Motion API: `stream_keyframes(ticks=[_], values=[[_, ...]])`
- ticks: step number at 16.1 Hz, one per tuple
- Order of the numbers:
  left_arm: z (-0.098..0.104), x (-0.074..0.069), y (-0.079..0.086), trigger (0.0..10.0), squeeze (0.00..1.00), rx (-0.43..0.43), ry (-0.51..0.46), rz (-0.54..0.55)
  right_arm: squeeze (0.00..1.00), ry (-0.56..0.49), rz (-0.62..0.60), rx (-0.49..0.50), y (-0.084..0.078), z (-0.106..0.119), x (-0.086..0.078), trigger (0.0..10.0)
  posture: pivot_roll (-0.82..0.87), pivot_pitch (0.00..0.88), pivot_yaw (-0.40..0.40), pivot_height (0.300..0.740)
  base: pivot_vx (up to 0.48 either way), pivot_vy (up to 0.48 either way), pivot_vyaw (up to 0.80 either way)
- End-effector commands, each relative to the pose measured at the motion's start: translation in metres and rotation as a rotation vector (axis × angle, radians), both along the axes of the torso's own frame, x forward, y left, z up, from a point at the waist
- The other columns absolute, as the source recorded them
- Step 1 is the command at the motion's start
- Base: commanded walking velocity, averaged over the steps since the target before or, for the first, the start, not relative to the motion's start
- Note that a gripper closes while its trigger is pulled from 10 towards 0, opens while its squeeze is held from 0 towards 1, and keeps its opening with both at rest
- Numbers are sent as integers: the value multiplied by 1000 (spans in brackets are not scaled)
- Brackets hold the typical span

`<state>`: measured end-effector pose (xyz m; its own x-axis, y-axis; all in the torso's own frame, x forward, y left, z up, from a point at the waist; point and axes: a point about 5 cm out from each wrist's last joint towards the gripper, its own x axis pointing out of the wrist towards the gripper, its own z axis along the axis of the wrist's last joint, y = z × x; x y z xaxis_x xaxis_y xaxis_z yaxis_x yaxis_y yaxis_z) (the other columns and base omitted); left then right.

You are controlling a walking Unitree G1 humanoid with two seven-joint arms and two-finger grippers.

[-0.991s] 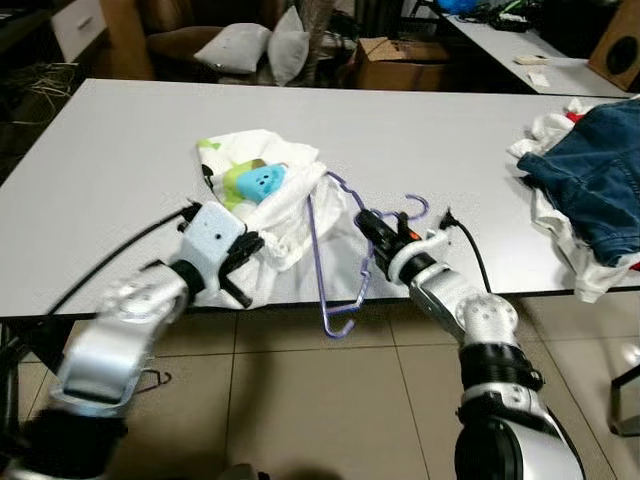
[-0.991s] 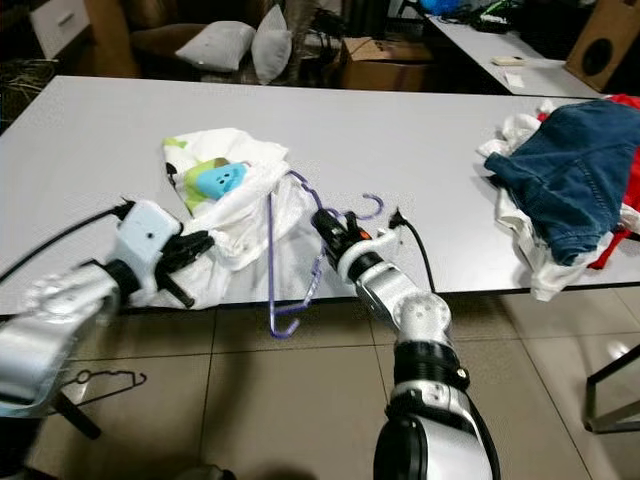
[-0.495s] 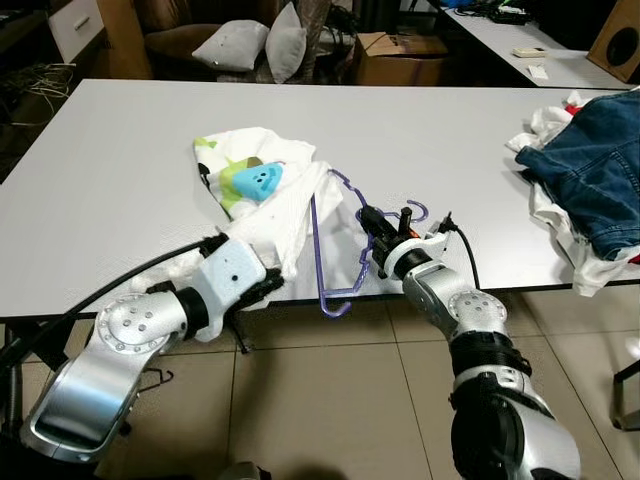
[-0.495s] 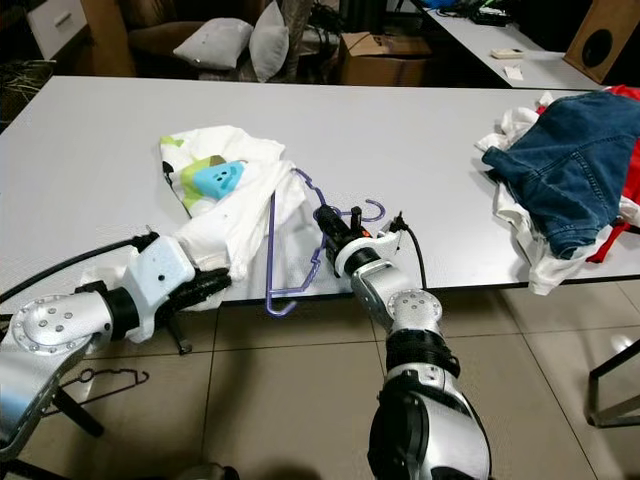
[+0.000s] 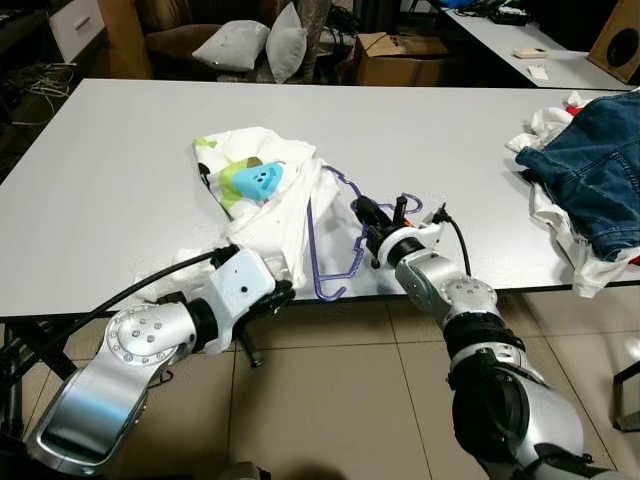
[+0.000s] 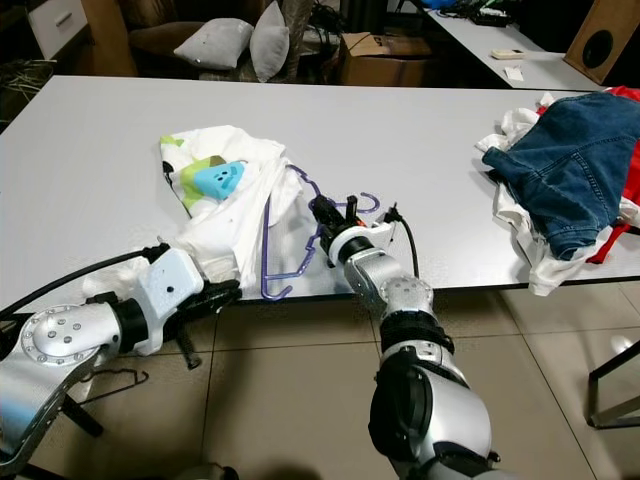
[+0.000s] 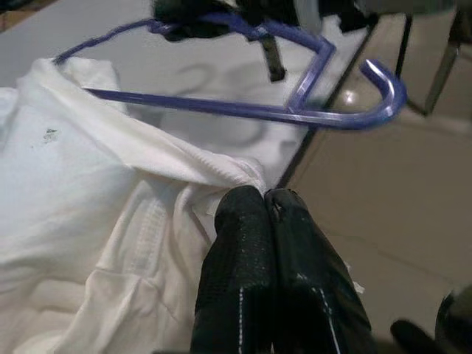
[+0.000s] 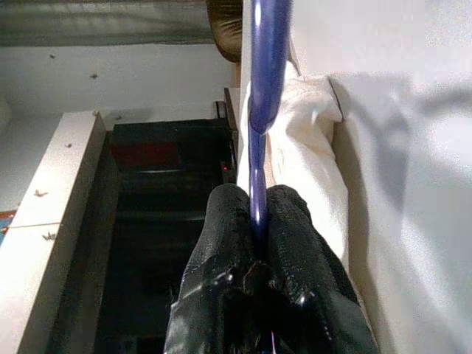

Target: Hang hanger

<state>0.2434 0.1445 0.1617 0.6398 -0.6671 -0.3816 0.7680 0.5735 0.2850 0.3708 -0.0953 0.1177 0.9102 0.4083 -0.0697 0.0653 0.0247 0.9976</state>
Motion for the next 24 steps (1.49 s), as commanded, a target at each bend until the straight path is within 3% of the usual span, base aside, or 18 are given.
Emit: stream_keyframes(ticks=[1,4,6,12,15,20,24], values=[[8,-3,-4,0,0,-39,-13,-24,0,-34,-57,-2,-10,9,7,10000,189,0,-68,740,0,0,0],[15,2,3,0,0,-78,-58,60,0,-35,-38,9,-8,10,7,10000,201,0,-75,740,0,0,0],[24,12,9,0,0,-79,-148,119,0,-43,46,-50,-3,6,3,10000,203,0,-85,740,0,0,0],[35,17,-1,0,0,-79,-282,76,0,-122,271,-146,0,3,-18,10000,189,0,-95,740,0,0,0],[32,20,2,0,0,-26,-307,78,0,-136,338,-181,-9,2,-32,10000,188,0,-108,740,0,0,0],[22,17,18,0,0,52,-325,136,0,-119,404,-314,-45,1,-58,10000,163,0,-115,740,0,0,0],[32,24,19,0,0,70,-435,159,0,-83,512,-369,-47,-3,-75,10000,163,0,-138,740,0,0,0]])
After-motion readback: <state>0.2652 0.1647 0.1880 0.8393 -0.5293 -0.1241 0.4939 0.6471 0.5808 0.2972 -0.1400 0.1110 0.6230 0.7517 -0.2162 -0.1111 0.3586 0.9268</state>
